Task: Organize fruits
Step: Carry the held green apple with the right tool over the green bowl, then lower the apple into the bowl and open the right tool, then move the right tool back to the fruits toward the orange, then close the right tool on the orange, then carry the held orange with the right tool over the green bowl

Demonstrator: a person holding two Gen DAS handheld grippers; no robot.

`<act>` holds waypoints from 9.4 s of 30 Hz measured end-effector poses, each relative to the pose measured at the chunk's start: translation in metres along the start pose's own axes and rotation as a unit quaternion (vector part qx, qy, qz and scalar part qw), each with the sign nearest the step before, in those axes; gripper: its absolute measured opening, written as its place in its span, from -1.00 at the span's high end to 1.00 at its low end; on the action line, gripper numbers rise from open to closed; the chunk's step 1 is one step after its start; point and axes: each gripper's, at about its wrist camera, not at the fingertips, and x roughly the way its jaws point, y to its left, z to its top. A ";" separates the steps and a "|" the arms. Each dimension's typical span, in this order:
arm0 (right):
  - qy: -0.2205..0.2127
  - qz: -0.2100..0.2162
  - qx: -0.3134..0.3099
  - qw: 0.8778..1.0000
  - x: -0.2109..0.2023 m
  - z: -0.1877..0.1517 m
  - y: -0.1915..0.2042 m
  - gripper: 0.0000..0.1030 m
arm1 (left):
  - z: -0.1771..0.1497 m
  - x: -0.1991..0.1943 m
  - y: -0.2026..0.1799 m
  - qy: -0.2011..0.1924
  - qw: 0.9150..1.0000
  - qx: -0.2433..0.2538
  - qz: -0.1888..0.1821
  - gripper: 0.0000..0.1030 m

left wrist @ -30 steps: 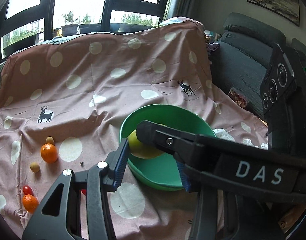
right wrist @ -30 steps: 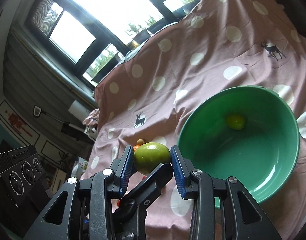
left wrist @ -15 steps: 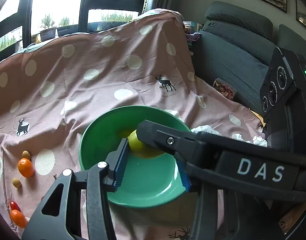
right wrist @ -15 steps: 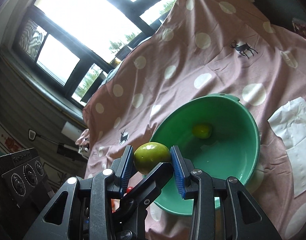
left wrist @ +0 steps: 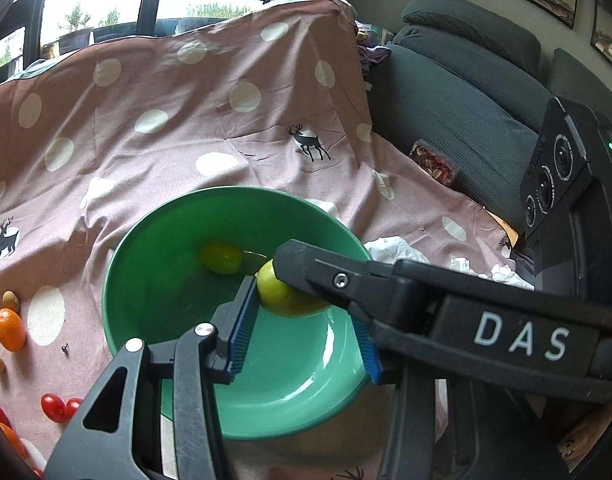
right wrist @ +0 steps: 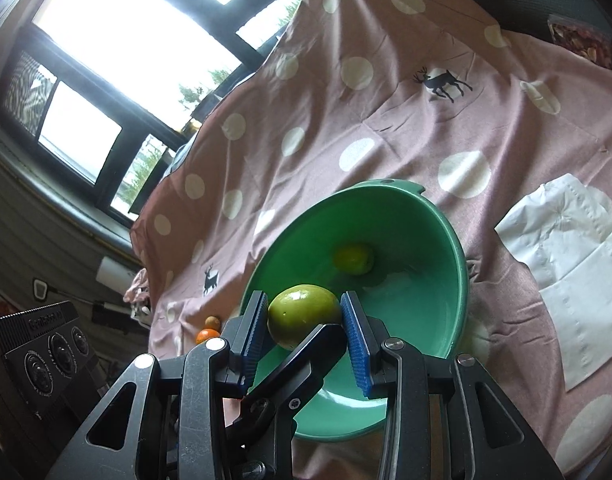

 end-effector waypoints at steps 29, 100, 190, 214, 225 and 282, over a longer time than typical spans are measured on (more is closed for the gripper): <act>0.036 -0.073 0.007 0.997 0.020 0.000 -0.010 0.21 | -0.010 0.029 0.014 0.040 0.997 -0.039 -0.045 0.12; -0.007 -0.131 -0.044 0.990 0.017 -0.003 0.017 0.01 | -0.019 -0.048 0.052 -0.016 0.997 -0.069 0.017 -0.18; 0.242 0.032 -0.126 0.961 0.149 -0.118 0.130 0.14 | -0.118 -0.123 0.223 0.069 0.954 -0.256 0.142 0.02; 0.284 0.032 -0.080 0.955 0.166 -0.125 0.119 0.13 | -0.120 -0.081 0.190 0.122 0.964 -0.210 0.105 0.07; 0.299 0.043 -0.072 0.951 0.171 -0.128 0.117 0.13 | -0.123 -0.072 0.190 0.135 0.963 -0.199 0.124 0.11; -0.004 0.037 0.007 0.999 0.008 -0.004 0.019 0.14 | -0.006 -0.019 0.022 -0.013 1.000 -0.014 -0.002 0.17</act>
